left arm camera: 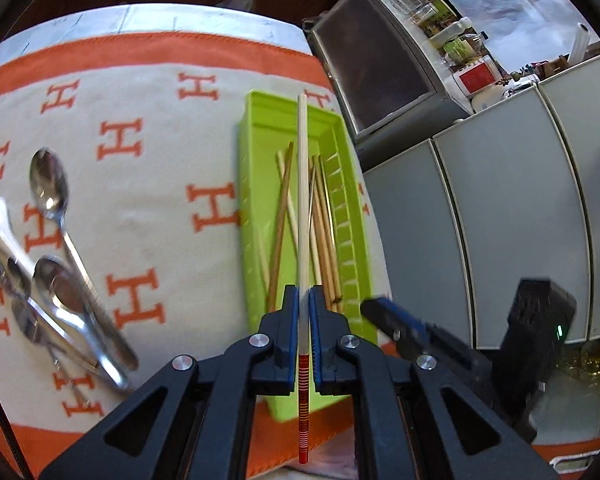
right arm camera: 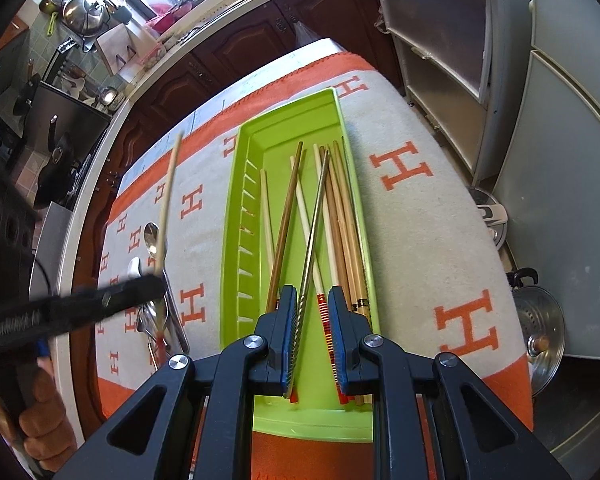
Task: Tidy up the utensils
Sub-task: 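Carry the plain chopstick into the green tray and release it, then move both grippers back over the spoons and forks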
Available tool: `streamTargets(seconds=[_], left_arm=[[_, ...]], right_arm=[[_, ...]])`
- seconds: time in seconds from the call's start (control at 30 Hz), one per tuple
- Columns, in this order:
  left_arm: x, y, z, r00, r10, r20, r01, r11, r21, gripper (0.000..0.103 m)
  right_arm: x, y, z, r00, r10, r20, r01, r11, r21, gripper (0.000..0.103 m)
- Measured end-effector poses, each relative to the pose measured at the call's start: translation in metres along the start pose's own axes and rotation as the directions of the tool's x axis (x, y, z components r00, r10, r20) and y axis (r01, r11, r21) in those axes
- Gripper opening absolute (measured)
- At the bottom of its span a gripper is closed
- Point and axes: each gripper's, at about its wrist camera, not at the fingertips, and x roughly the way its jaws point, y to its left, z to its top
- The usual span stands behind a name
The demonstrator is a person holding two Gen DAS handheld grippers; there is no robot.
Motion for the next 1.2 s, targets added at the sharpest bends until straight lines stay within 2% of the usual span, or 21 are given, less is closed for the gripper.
streamTargets(seconds=[0.2,0.23,0.27,0.3,0.33,0.37,0.47,0.63,0.77,0.93,1.1,1.13,1.2], left_arm=[[0.027,-0.013,0.023,0.998,0.056,0.000,-0.056,0.997,0.049,0.004],[0.030,-0.014,0.023,0.997,0.076,0.000,-0.076,0.995,0.061,0.009],[0.035,-0.018,0.025,0.996,0.093,-0.002,-0.093,0.993,0.078,0.022],[0.037,-0.021,0.024,0.994,0.107,-0.002,-0.106,0.990,0.094,0.028],[0.039,-0.023,0.023,0.992,0.122,0.001,-0.122,0.987,0.106,0.038],[0.039,-0.025,0.020,0.989,0.149,0.008,-0.149,0.981,0.126,0.044],[0.036,-0.027,0.008,0.975,0.219,0.039,-0.222,0.959,0.174,0.046],[0.022,-0.015,-0.007,0.962,0.267,0.064,-0.274,0.943,0.187,0.057],[0.007,0.001,-0.014,0.958,0.281,0.063,-0.288,0.946,0.152,0.057],[-0.017,0.017,-0.022,0.945,0.305,0.118,-0.318,0.941,0.117,0.057],[-0.041,0.029,-0.028,0.917,0.352,0.185,-0.374,0.923,0.096,0.060],[-0.045,0.031,-0.030,0.905,0.375,0.202,-0.400,0.911,0.099,0.060],[-0.055,0.037,-0.032,0.893,0.389,0.225,-0.416,0.905,0.089,0.063]], right_arm=[[-0.012,-0.009,-0.003,0.999,-0.039,0.032,0.039,0.999,0.024,0.016],[-0.014,-0.012,-0.003,0.998,-0.050,0.038,0.048,0.998,0.034,0.016],[-0.015,-0.015,-0.003,0.997,-0.062,0.045,0.060,0.997,0.047,0.017],[-0.016,-0.018,-0.003,0.996,-0.071,0.050,0.068,0.996,0.057,0.019],[-0.017,-0.021,-0.003,0.995,-0.083,0.056,0.079,0.995,0.068,0.023],[-0.018,-0.024,-0.003,0.993,-0.096,0.062,0.091,0.993,0.078,0.026],[-0.017,-0.033,-0.004,0.988,-0.139,0.072,0.131,0.986,0.102,0.029],[-0.010,-0.039,-0.004,0.987,-0.154,0.055,0.147,0.982,0.115,0.029],[-0.003,-0.033,-0.004,0.986,-0.159,0.055,0.153,0.983,0.100,0.029],[0.002,-0.019,-0.004,0.987,-0.150,0.050,0.146,0.986,0.074,0.029],[0.003,-0.001,-0.005,0.988,-0.143,0.052,0.141,0.989,0.035,0.029],[0.002,0.002,-0.005,0.989,-0.141,0.051,0.140,0.990,0.027,0.029],[0.002,0.011,-0.006,0.989,-0.141,0.051,0.141,0.990,0.006,0.030]])
